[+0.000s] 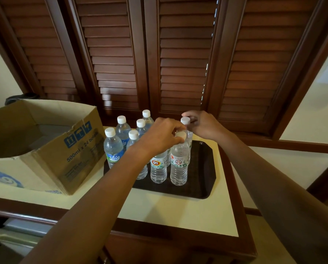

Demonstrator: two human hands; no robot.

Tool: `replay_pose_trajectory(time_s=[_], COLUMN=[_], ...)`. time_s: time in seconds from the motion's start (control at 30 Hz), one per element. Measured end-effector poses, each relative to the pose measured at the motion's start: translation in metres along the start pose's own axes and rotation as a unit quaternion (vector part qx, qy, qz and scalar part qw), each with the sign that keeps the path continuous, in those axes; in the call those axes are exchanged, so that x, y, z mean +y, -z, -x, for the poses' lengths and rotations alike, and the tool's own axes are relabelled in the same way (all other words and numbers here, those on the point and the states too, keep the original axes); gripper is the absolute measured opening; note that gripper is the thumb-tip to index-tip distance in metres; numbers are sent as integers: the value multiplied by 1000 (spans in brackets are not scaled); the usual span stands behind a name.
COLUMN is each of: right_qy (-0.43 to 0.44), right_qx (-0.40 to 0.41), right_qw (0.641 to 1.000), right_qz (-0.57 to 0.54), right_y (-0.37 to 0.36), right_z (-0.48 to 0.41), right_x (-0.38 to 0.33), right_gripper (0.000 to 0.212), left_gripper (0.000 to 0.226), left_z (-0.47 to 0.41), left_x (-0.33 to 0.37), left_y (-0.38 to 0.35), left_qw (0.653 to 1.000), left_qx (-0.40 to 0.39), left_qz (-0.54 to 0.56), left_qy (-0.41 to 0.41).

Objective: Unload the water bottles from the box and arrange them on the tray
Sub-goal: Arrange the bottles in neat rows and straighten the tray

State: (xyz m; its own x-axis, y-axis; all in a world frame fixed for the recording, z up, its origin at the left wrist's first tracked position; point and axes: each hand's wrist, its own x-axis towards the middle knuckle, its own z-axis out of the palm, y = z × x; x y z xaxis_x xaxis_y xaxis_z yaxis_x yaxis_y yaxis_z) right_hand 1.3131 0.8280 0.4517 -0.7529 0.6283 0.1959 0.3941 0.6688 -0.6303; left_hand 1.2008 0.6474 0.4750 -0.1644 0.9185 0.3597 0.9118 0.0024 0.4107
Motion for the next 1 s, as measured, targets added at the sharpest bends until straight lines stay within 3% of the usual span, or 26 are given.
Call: replay_pose_trajectory(time_s=[0.1, 0.27, 0.4, 0.67, 0.8, 1.0], right_qy=[-9, 18, 60, 42, 66, 75], right_qx=[-14, 64, 52, -118, -175, -133], right_qw=[1000, 997, 997, 983, 962, 961], right_qz=[-16, -39, -11, 133, 197, 230], right_y=[4, 12, 8, -28, -56, -68], right_z=[2, -5, -24, -91, -120, -133], right_x=[-7, -36, -73, -103, -113, -104], right_gripper=[61, 52, 48, 55, 58, 25], left_gripper=[46, 32, 23, 25, 33, 28], left_z=[4, 4, 0, -11, -10, -7], left_x=[-4, -23, -61, -150, -187, -208], left_y=[9, 54, 86, 95, 87, 82], left_qw=[1000, 995, 990, 991, 992, 993], left_qx=[11, 95, 129, 93, 0, -10], left_qz=[11, 43, 39, 15, -22, 4], left_qy=[-18, 5, 37, 100, 122, 116])
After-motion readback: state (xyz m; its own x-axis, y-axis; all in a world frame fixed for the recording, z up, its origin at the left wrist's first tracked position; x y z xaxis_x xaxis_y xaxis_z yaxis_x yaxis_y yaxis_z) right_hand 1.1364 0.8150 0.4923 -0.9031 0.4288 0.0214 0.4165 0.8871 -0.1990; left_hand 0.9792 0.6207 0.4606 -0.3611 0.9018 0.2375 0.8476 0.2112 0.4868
